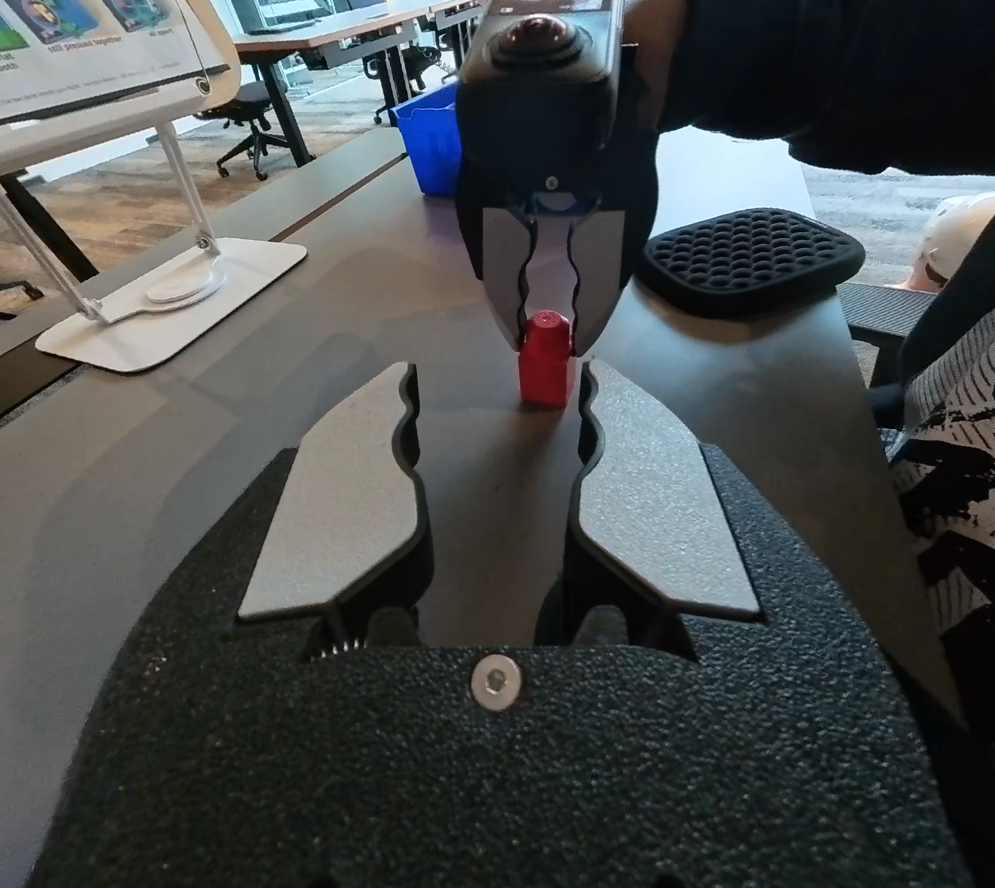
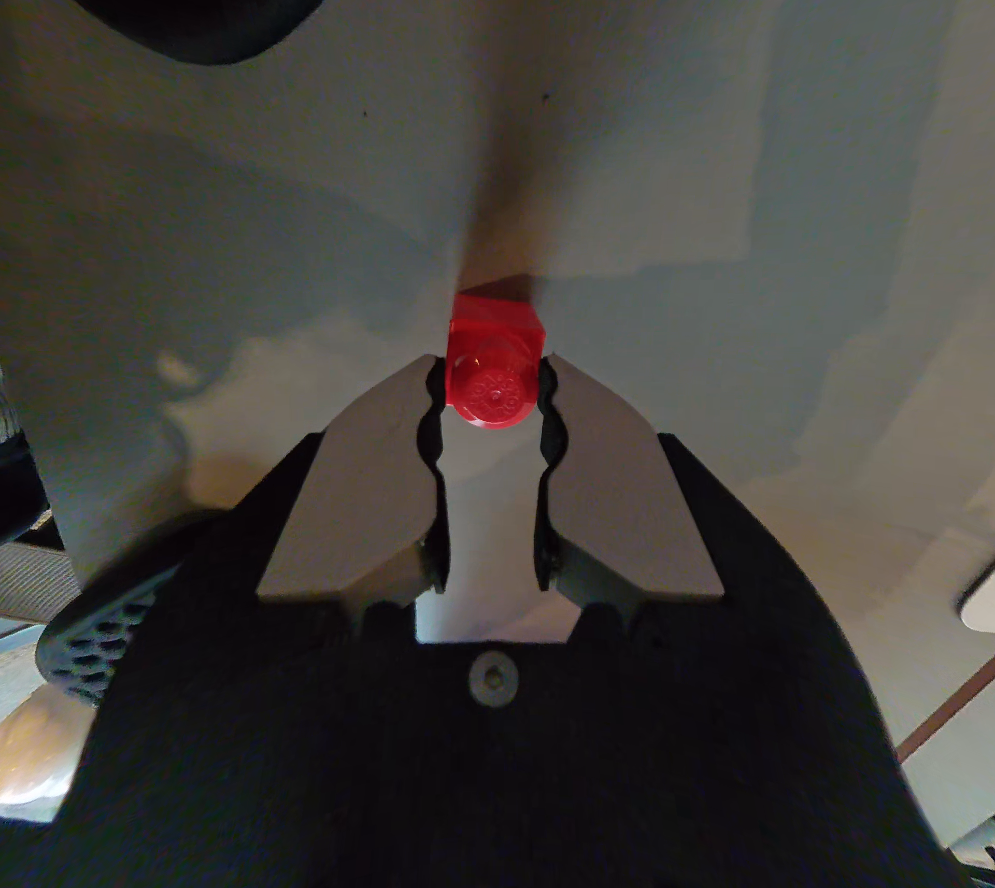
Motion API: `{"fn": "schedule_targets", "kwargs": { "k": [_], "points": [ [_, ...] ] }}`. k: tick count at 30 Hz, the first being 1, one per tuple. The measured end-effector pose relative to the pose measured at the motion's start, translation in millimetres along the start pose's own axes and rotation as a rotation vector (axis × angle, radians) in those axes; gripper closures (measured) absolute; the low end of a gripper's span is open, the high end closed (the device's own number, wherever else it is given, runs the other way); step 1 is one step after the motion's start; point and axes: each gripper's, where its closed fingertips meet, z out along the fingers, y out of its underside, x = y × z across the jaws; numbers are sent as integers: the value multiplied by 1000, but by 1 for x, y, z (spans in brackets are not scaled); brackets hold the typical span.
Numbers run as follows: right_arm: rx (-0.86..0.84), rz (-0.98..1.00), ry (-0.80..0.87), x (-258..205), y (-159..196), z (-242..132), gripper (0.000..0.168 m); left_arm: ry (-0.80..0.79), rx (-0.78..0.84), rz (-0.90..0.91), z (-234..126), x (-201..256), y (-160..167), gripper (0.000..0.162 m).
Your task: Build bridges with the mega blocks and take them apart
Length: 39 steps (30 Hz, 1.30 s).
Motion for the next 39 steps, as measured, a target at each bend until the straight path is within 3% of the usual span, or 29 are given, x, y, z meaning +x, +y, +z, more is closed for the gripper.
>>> {"fn": "schedule_targets", "kwargs": {
  "k": [9,16,22,26,31,39],
  "points": [
    [-7,-18,0,0,0,1,135,5,-9,13,0,1,3,105],
    [8,-14,2,0,-1,-5,120,5,-9,22,-1,2,2,105],
    [164,56,81,3,-9,-36,102,-31,17,16,-17,-5,-11,107],
    [281,151,169,8,1,-57,98,-117,35,7,-51,-31,-27,107],
    [374,264,229,1,27,-70,97,-339,-37,17,-117,-92,-31,109],
    [370,410,319,-10,74,-84,95,-591,-335,16,-215,-196,18,110]
  ]
}}
